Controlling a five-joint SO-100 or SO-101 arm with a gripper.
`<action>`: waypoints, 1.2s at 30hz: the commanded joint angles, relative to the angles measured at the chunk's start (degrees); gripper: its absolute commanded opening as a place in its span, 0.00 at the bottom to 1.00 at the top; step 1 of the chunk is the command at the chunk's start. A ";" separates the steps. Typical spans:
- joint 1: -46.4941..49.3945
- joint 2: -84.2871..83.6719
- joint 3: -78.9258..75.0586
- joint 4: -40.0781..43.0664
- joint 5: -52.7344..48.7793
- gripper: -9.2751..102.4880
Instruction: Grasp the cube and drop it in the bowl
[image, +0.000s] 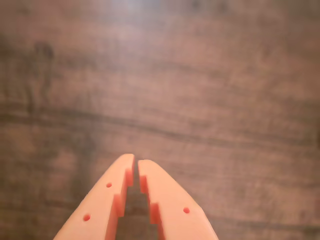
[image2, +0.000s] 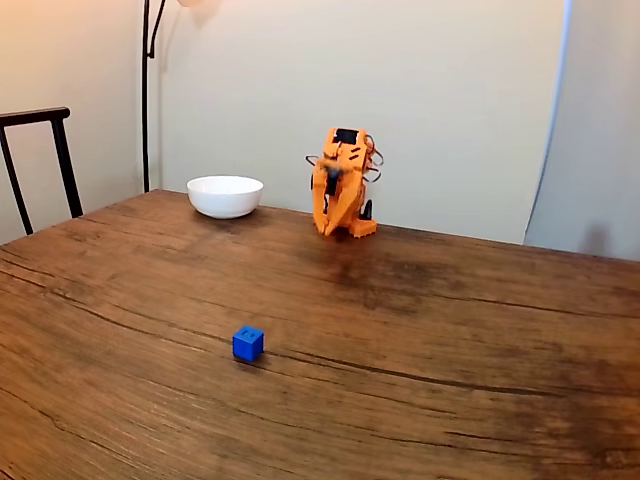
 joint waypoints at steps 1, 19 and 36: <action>-0.35 0.26 -0.26 -7.38 0.62 0.08; 7.65 -0.79 -6.94 -15.38 0.35 0.08; 13.10 -16.61 -31.11 -3.60 0.70 0.08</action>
